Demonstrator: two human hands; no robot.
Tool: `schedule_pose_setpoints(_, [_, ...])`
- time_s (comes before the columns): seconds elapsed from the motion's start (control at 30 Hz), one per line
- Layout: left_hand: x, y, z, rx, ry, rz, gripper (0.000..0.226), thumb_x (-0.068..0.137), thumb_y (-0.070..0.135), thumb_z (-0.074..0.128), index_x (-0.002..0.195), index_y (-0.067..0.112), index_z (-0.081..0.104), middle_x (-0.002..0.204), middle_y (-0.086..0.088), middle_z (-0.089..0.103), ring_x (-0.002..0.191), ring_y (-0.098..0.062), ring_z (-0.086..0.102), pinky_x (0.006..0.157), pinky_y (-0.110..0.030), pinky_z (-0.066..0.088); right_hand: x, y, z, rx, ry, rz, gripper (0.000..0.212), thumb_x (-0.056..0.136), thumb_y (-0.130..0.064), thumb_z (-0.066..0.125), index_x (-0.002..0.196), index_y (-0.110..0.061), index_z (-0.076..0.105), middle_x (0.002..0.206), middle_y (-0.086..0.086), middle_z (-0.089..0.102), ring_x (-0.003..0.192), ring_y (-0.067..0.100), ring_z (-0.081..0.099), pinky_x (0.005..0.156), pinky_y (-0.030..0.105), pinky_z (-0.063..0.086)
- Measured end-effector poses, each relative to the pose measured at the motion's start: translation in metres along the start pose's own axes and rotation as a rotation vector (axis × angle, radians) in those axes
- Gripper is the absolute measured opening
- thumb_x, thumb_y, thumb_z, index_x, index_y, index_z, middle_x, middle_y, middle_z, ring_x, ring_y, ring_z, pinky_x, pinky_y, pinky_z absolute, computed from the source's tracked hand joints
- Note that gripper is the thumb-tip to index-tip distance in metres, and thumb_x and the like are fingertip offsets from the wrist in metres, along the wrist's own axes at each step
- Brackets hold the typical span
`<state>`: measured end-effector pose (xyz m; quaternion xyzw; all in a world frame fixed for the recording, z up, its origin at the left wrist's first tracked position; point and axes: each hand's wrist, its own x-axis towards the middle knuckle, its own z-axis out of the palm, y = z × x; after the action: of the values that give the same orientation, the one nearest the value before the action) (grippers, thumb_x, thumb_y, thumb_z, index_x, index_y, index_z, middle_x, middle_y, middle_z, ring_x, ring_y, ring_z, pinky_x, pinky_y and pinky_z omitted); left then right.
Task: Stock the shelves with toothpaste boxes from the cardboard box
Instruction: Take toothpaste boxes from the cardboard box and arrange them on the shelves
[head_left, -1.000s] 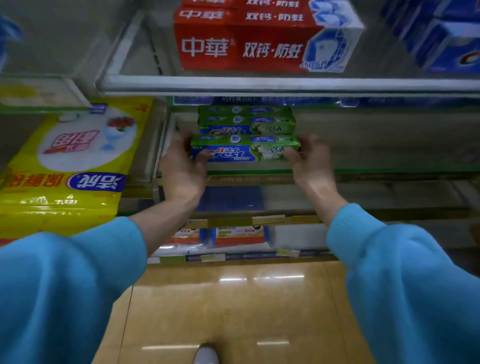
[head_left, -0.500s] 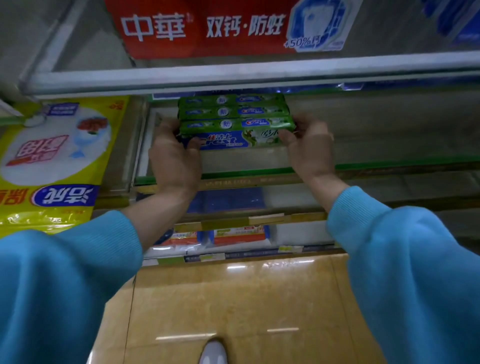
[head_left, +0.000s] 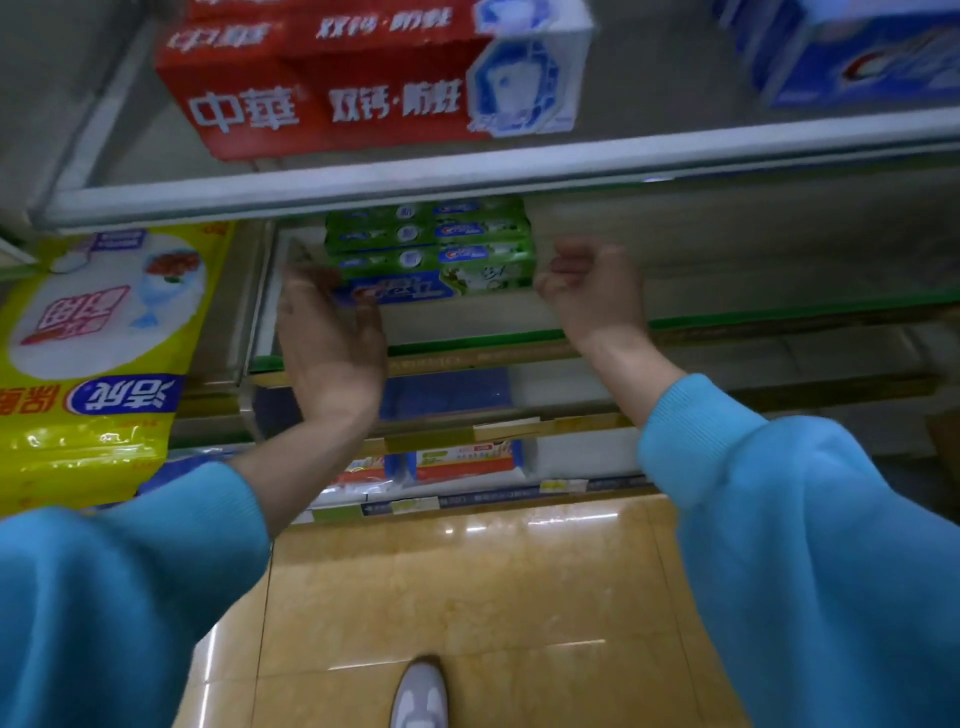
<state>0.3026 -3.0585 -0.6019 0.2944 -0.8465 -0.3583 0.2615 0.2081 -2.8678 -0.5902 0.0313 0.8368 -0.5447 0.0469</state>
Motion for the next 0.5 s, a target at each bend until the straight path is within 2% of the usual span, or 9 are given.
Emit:
schedule_pose_setpoints(0.1, [-0.032, 0.030, 0.000, 0.045, -0.031, 0.001, 0.034, 0.088, 0.020, 0.068, 0.117, 0.007, 0.056, 0.121, -0.018, 0.056, 0.108, -0.032, 0.054, 0.088, -0.035, 0.041, -0.009, -0.005, -0.046, 0.113, -0.007, 0.099, 0.018, 0.087, 0.007, 0.062, 0.094, -0.009, 0.061, 0.087, 0.002, 0.062, 0.080, 0.011, 0.061, 0.076, 0.022, 0.052])
schedule_pose_setpoints(0.13, [-0.044, 0.045, 0.004, 0.014, -0.065, -0.001, 0.032, 0.088, 0.021, 0.067, 0.114, 0.008, 0.057, 0.117, -0.016, 0.058, 0.105, -0.033, 0.056, 0.086, -0.037, 0.043, -0.014, -0.006, -0.068, 0.135, 0.002, 0.116, 0.017, 0.088, 0.008, 0.059, 0.094, -0.008, 0.061, 0.085, 0.001, 0.061, 0.078, 0.010, 0.061, 0.078, 0.024, 0.053])
schedule_pose_setpoints(0.2, [-0.068, 0.083, 0.017, -0.079, -0.217, -0.057, 0.018, 0.090, 0.023, 0.067, 0.105, 0.014, 0.062, 0.101, -0.008, 0.065, 0.098, -0.032, 0.063, 0.082, -0.035, 0.046, -0.024, -0.004, -0.117, 0.150, 0.041, 0.124, 0.016, 0.089, 0.004, 0.058, 0.102, -0.005, 0.064, 0.086, 0.002, 0.062, 0.076, 0.005, 0.063, 0.078, 0.025, 0.052])
schedule_pose_setpoints(0.3, [-0.109, 0.149, 0.041, -0.195, -0.539, -0.083, 0.002, 0.094, 0.022, 0.066, 0.096, 0.022, 0.068, 0.093, -0.002, 0.071, 0.094, -0.027, 0.069, 0.086, -0.036, 0.055, -0.045, -0.004, -0.195, -0.005, 0.092, 0.101, 0.020, 0.085, -0.015, 0.066, 0.104, -0.017, 0.068, 0.094, -0.001, 0.069, 0.094, 0.019, 0.069, 0.092, 0.038, 0.055])
schedule_pose_setpoints(0.4, [-0.158, 0.223, 0.059, -0.306, -0.754, -0.025, 0.005, 0.097, 0.023, 0.064, 0.094, 0.025, 0.068, 0.097, -0.003, 0.072, 0.092, -0.021, 0.070, 0.084, -0.040, 0.059, -0.064, -0.002, -0.277, 0.000, 0.190, 0.107, 0.013, 0.076, -0.028, 0.059, 0.088, -0.029, 0.063, 0.087, 0.000, 0.071, 0.087, 0.024, 0.071, 0.087, 0.048, 0.057])
schedule_pose_setpoints(0.5, [-0.203, 0.298, 0.081, -0.352, -0.846, 0.038, 0.012, 0.099, 0.020, 0.061, 0.091, 0.026, 0.069, 0.091, -0.002, 0.072, 0.086, -0.021, 0.072, 0.076, -0.039, 0.060, -0.082, 0.003, -0.358, 0.002, 0.283, 0.129, 0.011, 0.078, -0.022, 0.057, 0.082, -0.032, 0.060, 0.082, -0.003, 0.070, 0.086, 0.025, 0.071, 0.088, 0.047, 0.056])
